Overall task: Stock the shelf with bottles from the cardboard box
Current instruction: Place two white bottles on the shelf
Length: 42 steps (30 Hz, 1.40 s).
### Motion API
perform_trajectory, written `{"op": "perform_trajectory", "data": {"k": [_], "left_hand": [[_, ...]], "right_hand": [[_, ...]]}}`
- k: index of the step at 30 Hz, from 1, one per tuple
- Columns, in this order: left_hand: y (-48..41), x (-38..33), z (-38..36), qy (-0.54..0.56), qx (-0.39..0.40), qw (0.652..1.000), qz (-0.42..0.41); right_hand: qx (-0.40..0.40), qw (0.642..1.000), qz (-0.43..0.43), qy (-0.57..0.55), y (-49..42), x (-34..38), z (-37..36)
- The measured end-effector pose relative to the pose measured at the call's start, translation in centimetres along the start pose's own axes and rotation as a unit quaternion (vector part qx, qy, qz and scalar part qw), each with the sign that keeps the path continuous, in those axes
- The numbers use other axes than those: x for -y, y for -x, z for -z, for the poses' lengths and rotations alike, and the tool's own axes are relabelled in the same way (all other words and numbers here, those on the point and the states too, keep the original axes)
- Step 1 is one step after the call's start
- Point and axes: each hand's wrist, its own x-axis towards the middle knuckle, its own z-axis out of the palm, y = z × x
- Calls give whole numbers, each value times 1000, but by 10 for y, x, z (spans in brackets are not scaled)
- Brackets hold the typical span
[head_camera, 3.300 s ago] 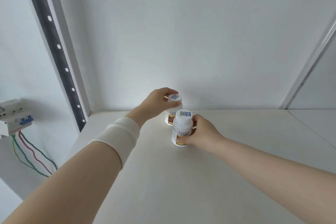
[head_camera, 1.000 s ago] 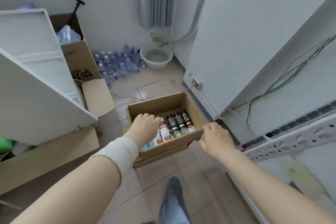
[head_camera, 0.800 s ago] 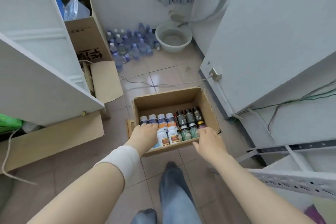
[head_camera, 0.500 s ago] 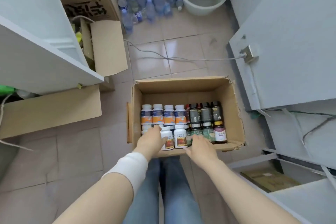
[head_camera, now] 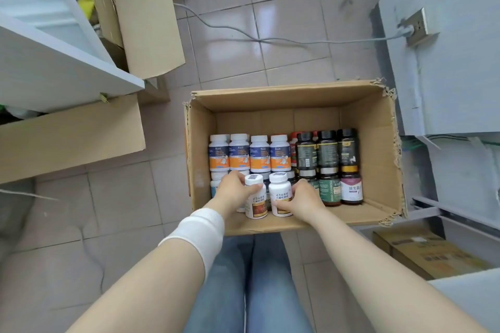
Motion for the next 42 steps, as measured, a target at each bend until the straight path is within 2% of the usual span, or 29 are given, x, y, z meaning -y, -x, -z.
{"op": "perform_trajectory", "data": {"k": [4,9,16,22,28,37,42], "left_hand": [[32,-10,9,63,-18,997,-46],[94,-34,32,64,-23,987,-146],[217,-79,54,23,20,940,-341],[343,-111,43,-30,87,856,-509],[477,-114,6,-88,129,757,-635],[659,-90,-113,-105,188,630,-746],[740,-85,-199,-127,215,585,-772]], "right_hand": [[-32,998,-5,-50,32,-4,20],[-81,987,17,-139,105,-12,59],[-226,938,66,-253,260,-36,93],[-366,872,100,-310,397,-69,82],[-491,777,121,-375,526,-120,52],[-597,684,131,-398,694,-242,8],[-650,635,110,-401,772,-329,-4]]}}
